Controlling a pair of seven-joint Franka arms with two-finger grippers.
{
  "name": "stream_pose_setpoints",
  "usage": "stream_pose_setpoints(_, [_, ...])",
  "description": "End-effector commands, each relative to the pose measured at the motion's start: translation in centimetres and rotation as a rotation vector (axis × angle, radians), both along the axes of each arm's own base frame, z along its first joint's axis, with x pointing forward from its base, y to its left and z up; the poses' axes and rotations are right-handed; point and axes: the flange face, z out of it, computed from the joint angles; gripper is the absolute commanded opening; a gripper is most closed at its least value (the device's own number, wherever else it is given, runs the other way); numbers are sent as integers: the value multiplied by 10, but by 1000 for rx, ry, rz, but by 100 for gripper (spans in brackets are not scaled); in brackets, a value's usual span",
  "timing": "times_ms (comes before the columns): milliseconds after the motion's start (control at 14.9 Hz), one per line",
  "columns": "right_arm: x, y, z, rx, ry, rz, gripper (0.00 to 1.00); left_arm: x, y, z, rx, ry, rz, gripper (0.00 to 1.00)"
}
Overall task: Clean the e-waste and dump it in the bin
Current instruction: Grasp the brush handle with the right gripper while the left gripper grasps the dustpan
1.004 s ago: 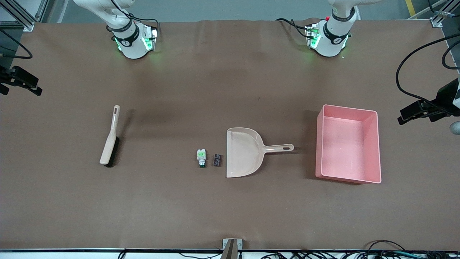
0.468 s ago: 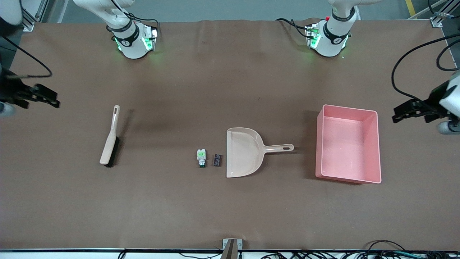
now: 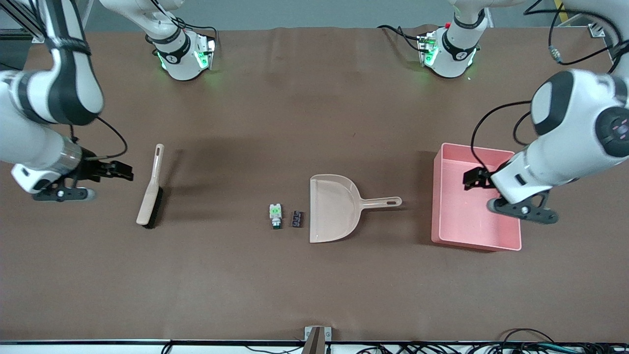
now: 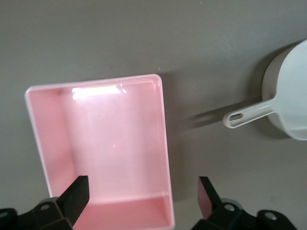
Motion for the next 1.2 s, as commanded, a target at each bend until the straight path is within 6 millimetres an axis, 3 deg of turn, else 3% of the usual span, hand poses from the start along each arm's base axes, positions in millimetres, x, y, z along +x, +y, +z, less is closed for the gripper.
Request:
stream_pose_setpoints(0, [-24,-4,-48,11,-19,-12,100,4,-18,-13,92,-56,-213,95])
stream_pose_setpoints(201, [-28,-14,-101,0,-31,-35,100,4,-47,-32,106,-71,-443,98])
stream_pose_setpoints(535, [-36,-14,-147,-1,-34,-50,100,4,-57,-72,81,-8,-757,100])
stream_pose_setpoints(870, [-39,-12,-163,10,-21,-68,94,-5,-79,-86,146,23,-943,100])
stream_pose_setpoints(1137, [-39,-12,-165,10,-18,-66,72,-11,-107,-102,215,43,-1093,100])
